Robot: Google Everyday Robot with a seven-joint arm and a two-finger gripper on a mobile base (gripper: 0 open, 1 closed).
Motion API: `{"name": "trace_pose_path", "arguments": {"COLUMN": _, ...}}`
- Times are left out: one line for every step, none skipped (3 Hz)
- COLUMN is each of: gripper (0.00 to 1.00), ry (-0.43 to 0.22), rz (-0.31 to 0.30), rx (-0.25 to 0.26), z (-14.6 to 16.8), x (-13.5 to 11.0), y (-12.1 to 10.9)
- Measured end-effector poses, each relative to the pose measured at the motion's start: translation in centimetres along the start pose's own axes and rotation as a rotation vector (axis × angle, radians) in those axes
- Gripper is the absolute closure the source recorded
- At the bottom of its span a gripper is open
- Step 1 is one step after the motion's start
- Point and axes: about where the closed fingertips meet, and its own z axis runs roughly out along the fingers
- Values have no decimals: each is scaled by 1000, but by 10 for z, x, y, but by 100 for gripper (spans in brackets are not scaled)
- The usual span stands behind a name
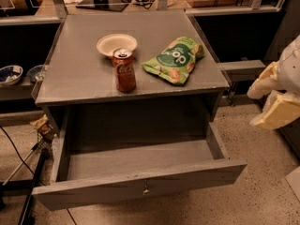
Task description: Close top drawer
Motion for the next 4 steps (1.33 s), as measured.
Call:
{"name": "trace_pose_path", "arguments": {"gripper": 71, "ry": 0, "rz": 0, "rx": 0, "z": 0, "x": 0, "y": 0}}
{"name": "trace_pose_path", "arguments": {"gripper": 100, "ry": 5, "rz": 35, "rx": -1, "z": 4, "x": 0, "y": 10}}
{"name": "trace_pose_path", "arguments": {"gripper": 100, "ry": -9, "rz": 80, "rx": -5, "z": 31, "x": 6, "y": 23}}
{"name": "trace_pose_path", "arguments": {"gripper": 100, "ry": -34, "rz": 102, "rx": -29, "z": 66, "x": 5, "y": 32}}
